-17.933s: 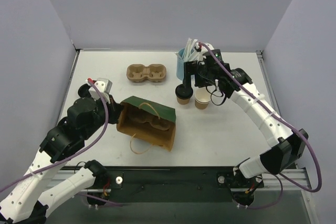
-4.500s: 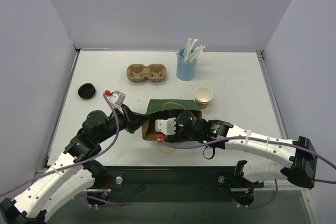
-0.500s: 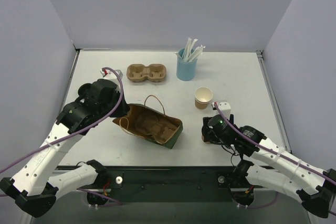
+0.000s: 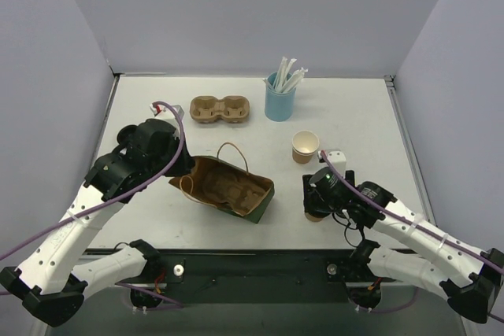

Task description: Pack the takeout coffee

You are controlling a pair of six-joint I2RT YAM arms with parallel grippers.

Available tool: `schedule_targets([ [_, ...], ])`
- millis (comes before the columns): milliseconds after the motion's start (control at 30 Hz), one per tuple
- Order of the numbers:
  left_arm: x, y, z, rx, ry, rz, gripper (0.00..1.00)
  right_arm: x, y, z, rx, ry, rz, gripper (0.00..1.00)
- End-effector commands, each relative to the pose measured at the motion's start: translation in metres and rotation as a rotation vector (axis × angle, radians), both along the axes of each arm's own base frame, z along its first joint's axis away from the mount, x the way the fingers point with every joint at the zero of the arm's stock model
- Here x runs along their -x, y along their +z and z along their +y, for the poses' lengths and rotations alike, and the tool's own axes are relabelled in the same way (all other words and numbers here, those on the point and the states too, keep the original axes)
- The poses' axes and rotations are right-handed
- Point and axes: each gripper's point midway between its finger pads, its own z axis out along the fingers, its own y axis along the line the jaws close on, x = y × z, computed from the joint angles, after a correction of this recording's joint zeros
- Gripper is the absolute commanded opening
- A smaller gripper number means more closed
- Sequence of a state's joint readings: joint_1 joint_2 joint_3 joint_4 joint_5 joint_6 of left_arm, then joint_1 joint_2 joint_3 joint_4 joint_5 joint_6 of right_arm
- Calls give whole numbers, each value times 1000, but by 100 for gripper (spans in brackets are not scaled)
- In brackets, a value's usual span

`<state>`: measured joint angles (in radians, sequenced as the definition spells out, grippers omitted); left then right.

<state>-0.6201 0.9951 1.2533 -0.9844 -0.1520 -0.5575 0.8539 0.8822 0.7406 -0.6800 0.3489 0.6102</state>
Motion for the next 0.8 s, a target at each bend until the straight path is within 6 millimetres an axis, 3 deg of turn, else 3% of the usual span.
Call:
schedule_targets([
  [0,4,2,1,15,-1,2,0,2,8,-7,32,-2,42,82],
  [467,7,3,6,13,3,-9,0,4,8,11,6,94,245,81],
  [767,8,2,8,7,9,-9,0,5,8,-3,119,79,317,78],
])
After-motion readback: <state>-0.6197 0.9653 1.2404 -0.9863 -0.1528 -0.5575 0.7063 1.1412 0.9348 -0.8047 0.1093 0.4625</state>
